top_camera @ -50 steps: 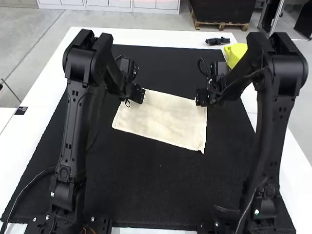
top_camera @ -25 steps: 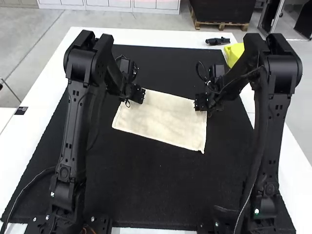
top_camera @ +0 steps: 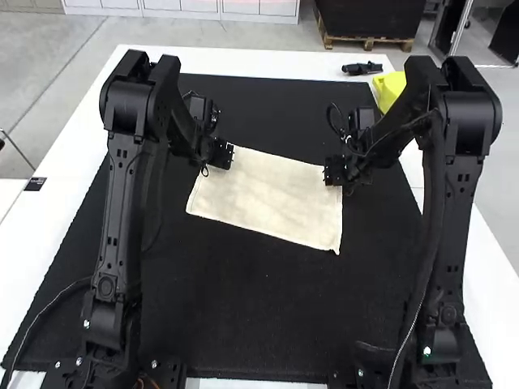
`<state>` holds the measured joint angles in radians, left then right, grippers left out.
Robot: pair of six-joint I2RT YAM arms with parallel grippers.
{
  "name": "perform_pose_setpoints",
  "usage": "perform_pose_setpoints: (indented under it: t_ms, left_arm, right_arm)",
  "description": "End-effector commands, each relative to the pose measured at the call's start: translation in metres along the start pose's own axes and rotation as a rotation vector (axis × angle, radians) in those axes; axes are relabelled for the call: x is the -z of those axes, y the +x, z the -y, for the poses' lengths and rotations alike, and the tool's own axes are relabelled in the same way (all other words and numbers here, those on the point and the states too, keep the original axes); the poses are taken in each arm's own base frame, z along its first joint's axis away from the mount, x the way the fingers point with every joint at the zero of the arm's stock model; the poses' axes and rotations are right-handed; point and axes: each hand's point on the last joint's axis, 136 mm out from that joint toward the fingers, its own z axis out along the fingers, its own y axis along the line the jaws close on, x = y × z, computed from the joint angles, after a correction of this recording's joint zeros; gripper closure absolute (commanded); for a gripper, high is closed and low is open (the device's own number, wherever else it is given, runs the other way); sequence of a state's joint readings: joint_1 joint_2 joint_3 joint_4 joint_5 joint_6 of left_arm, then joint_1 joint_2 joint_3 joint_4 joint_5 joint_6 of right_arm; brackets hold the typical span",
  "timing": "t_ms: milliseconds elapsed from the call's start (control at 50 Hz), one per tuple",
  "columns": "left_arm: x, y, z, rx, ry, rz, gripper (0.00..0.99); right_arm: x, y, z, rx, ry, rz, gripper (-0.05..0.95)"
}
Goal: Fold the towel.
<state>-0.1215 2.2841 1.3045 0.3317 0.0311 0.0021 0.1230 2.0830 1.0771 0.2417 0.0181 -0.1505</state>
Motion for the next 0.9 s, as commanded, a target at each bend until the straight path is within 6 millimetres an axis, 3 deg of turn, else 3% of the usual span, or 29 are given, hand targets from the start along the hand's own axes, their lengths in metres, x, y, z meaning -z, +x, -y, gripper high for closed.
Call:
perform_pose_setpoints:
  t_ms: [0, 40, 100, 260, 340, 420, 500, 580, 640, 680, 880]
  left_arm:
    - [-0.004, 0.024, -0.024, 0.052, -0.06, -0.048, 0.134]
    - [-0.004, 0.026, -0.022, 0.068, -0.048, -0.056, 0.141]
    - [-0.004, 0.031, -0.02, 0.073, -0.042, -0.074, 0.161]
    - [-0.003, 0.037, -0.019, 0.077, -0.041, -0.098, 0.356]
    - [-0.002, 0.04, -0.014, 0.079, -0.012, -0.111, 0.393]
    - [-0.001, 0.042, -0.013, 0.079, -0.006, -0.113, 0.603]
    - [-0.001, 0.043, -0.013, 0.083, -0.006, -0.109, 0.808]
    - [0.0, 0.049, -0.012, 0.082, -0.004, -0.116, 0.849]
    - [0.002, 0.045, -0.011, 0.08, -0.005, -0.093, 0.92]
    - [0.004, 0.046, -0.013, 0.083, -0.008, -0.085, 0.972]
    - [0.01, 0.042, -0.009, 0.104, 0.004, -0.063, 0.972]
  right_arm:
    - [-0.009, 0.01, 0.011, -0.009, 0.027, -0.027, 0.0]
    - [-0.009, 0.01, 0.012, -0.015, 0.028, -0.028, 0.04]
    - [-0.008, 0.008, 0.015, -0.032, 0.033, -0.024, 0.18]
    - [-0.008, 0.008, 0.017, -0.038, 0.029, -0.025, 0.33]
    - [-0.007, 0.01, 0.014, -0.016, 0.018, -0.034, 0.45]
    - [-0.007, 0.008, 0.009, 0.003, 0.002, -0.031, 0.64]
    - [-0.007, 0.01, 0.008, 0.006, -0.012, -0.037, 0.66]
    - [-0.007, 0.01, 0.007, -0.004, -0.031, -0.035, 0.68]
    - [-0.006, 0.01, 0.003, -0.011, -0.06, -0.034, 0.86]
    - [-0.006, 0.013, 0.003, -0.012, -0.067, -0.044, 0.87]
    - [-0.004, 0.014, -0.006, -0.043, -0.13, -0.048, 0.91]
